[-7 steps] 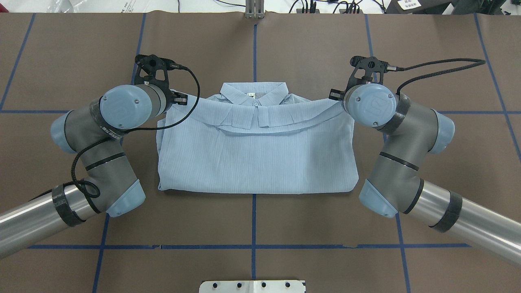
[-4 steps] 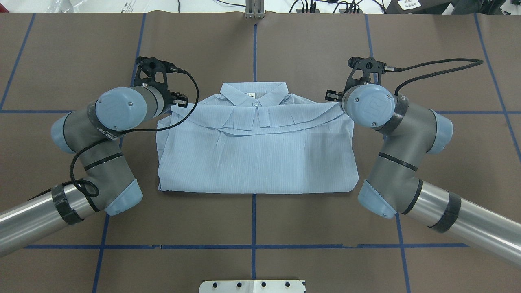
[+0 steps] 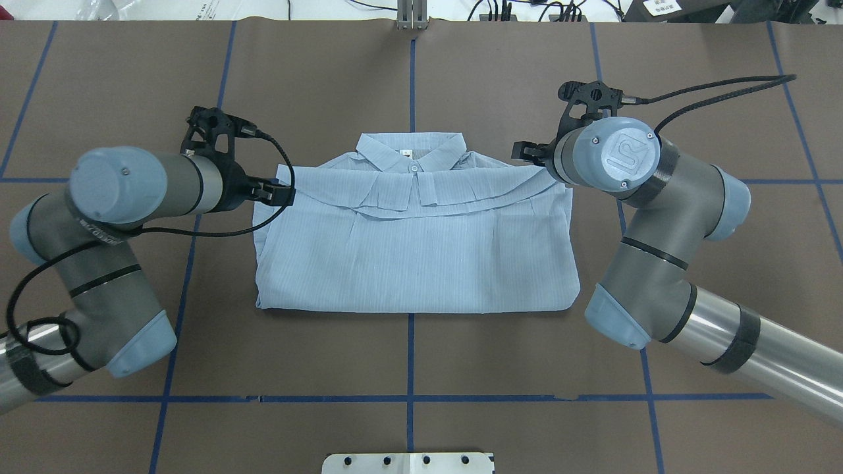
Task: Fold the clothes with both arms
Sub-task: 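Release the hem and draw both grippers back beside the folded shirt, then grasp the shirt side nearest the left gripper and fold it over the body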
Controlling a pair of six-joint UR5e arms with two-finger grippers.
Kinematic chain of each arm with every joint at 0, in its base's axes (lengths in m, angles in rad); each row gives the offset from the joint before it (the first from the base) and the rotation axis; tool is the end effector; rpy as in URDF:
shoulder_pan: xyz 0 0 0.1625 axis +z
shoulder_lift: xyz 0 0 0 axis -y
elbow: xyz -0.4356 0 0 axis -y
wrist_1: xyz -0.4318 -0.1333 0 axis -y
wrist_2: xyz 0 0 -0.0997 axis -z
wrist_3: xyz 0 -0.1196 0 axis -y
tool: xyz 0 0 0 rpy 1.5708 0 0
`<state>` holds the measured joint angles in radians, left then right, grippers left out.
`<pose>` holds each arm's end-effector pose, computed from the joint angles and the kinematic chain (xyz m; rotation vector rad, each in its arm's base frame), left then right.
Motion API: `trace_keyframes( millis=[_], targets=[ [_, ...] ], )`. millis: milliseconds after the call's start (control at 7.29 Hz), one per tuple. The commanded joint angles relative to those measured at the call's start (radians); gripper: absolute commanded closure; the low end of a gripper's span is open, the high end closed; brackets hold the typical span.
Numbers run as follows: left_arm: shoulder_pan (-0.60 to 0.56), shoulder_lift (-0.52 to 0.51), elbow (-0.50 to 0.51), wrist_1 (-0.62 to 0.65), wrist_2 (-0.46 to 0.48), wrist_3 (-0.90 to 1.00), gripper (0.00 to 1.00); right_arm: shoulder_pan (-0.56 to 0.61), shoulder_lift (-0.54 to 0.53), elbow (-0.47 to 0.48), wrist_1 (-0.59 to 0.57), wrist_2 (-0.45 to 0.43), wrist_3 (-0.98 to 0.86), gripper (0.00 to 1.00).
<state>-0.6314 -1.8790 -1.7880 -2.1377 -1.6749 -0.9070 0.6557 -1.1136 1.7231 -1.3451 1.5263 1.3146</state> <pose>0.4591 -0.4855 0.3273 0.5839 0.9269 0.0859 -0.4718 -0.5378 0.3124 0.4081 -0.7364 0.3944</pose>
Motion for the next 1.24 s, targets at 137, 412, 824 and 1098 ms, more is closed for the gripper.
trace_keyframes(
  millis=[137, 412, 824, 1098],
  targets=[
    [0.166, 0.115, -0.108, -0.016, 0.004, -0.157, 0.00, 0.001, -0.003, 0.006, 0.000, 0.002, -0.002, 0.00],
    [0.217, 0.116, -0.094, -0.016, 0.068, -0.252, 0.10, 0.001, -0.005, 0.004, 0.000, 0.002, -0.002, 0.00],
    [0.225, 0.116, -0.062, -0.014, 0.073, -0.271, 0.21, -0.001, -0.005, 0.006, 0.001, 0.002, 0.000, 0.00],
    [0.225, 0.118, -0.050, -0.014, 0.073, -0.270, 0.21, -0.001, -0.005, 0.006, 0.001, -0.001, 0.000, 0.00]
  ],
)
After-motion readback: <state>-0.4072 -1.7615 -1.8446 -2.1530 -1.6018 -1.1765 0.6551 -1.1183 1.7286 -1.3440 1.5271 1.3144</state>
